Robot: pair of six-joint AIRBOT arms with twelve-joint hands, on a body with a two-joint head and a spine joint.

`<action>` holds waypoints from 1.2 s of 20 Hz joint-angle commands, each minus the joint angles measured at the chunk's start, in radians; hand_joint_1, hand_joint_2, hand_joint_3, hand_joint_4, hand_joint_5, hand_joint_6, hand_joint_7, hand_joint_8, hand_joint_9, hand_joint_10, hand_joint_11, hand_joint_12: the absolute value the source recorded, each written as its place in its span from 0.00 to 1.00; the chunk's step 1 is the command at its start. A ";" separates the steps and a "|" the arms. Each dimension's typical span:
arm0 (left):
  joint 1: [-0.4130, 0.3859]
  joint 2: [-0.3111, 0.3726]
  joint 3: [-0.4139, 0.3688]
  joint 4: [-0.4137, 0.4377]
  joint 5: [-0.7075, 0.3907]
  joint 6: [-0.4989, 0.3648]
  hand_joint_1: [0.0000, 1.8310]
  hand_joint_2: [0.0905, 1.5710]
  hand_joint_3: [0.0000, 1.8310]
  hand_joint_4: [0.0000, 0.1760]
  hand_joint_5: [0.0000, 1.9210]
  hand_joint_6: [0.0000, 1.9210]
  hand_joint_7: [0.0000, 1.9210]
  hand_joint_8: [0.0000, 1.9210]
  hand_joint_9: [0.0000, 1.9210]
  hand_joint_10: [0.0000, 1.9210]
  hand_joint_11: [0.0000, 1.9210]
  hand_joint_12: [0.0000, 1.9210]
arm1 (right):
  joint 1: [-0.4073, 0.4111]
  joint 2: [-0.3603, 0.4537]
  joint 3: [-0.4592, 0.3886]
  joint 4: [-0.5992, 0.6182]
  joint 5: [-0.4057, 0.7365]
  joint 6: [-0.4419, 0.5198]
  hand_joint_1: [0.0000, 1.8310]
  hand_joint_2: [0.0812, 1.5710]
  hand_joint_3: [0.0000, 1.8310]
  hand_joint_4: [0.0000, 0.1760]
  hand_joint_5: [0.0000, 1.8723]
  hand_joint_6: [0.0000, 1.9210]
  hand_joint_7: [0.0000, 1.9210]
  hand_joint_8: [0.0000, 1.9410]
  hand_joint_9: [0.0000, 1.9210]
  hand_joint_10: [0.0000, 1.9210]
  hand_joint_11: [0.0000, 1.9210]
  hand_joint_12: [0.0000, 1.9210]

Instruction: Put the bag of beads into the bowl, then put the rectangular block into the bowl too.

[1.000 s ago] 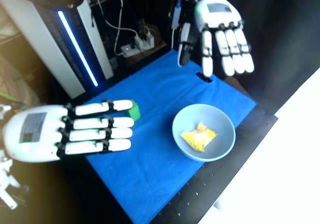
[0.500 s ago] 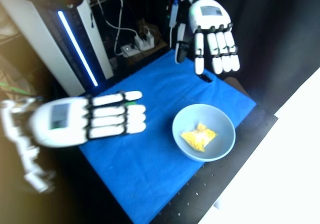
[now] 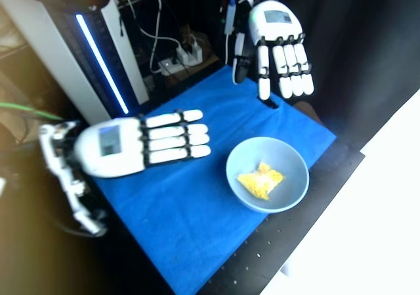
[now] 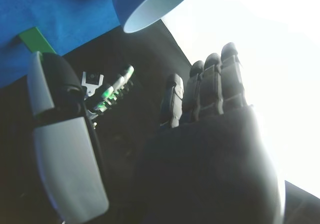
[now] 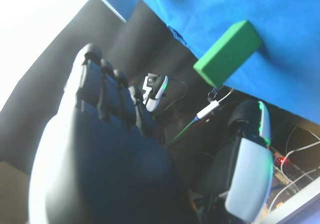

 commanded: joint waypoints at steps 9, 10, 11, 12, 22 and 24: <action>-0.001 0.004 -0.001 -0.020 -0.119 -0.001 0.46 0.54 0.01 0.98 0.03 0.00 0.00 0.00 0.00 0.00 0.00 0.00 | 0.014 -0.032 0.026 0.043 0.080 0.000 0.43 0.53 0.00 0.05 0.18 0.00 0.25 0.01 0.30 0.03 0.20 0.48; -0.001 0.004 -0.001 -0.022 -0.119 -0.001 0.46 0.54 0.01 0.97 0.03 0.00 0.00 0.00 0.00 0.00 0.00 0.00 | 0.014 -0.036 0.030 0.039 0.074 0.000 0.44 0.54 0.00 0.00 0.21 0.00 0.28 0.00 0.34 0.03 0.23 0.48; -0.001 0.004 -0.001 -0.022 -0.119 -0.001 0.46 0.54 0.01 0.93 0.03 0.00 0.00 0.00 0.00 0.00 0.00 0.00 | 0.014 -0.039 0.033 0.033 0.071 0.000 0.44 0.54 0.00 0.00 0.24 0.00 0.31 0.01 0.37 0.03 0.25 0.50; -0.001 0.004 -0.001 -0.022 -0.119 -0.001 0.47 0.54 0.00 0.89 0.03 0.00 0.00 0.00 0.00 0.00 0.00 0.00 | 0.014 -0.041 0.036 0.029 0.070 0.000 0.44 0.54 0.00 0.00 0.27 0.01 0.34 0.01 0.40 0.04 0.28 0.52; 0.000 0.003 -0.001 -0.026 -0.120 -0.001 0.46 0.53 0.00 0.87 0.04 0.00 0.00 0.00 0.00 0.00 0.00 0.00 | 0.014 -0.045 0.056 0.050 0.069 0.000 0.45 0.56 0.00 0.00 0.49 0.01 0.35 0.70 0.34 0.84 0.27 0.95; 0.000 0.003 -0.001 -0.026 -0.120 -0.002 0.46 0.53 0.00 0.86 0.05 0.00 0.01 0.00 0.00 0.00 0.00 0.00 | 0.014 -0.045 0.055 0.050 0.069 0.000 0.48 0.56 0.00 0.00 0.51 0.01 0.34 0.75 0.31 0.88 0.25 0.99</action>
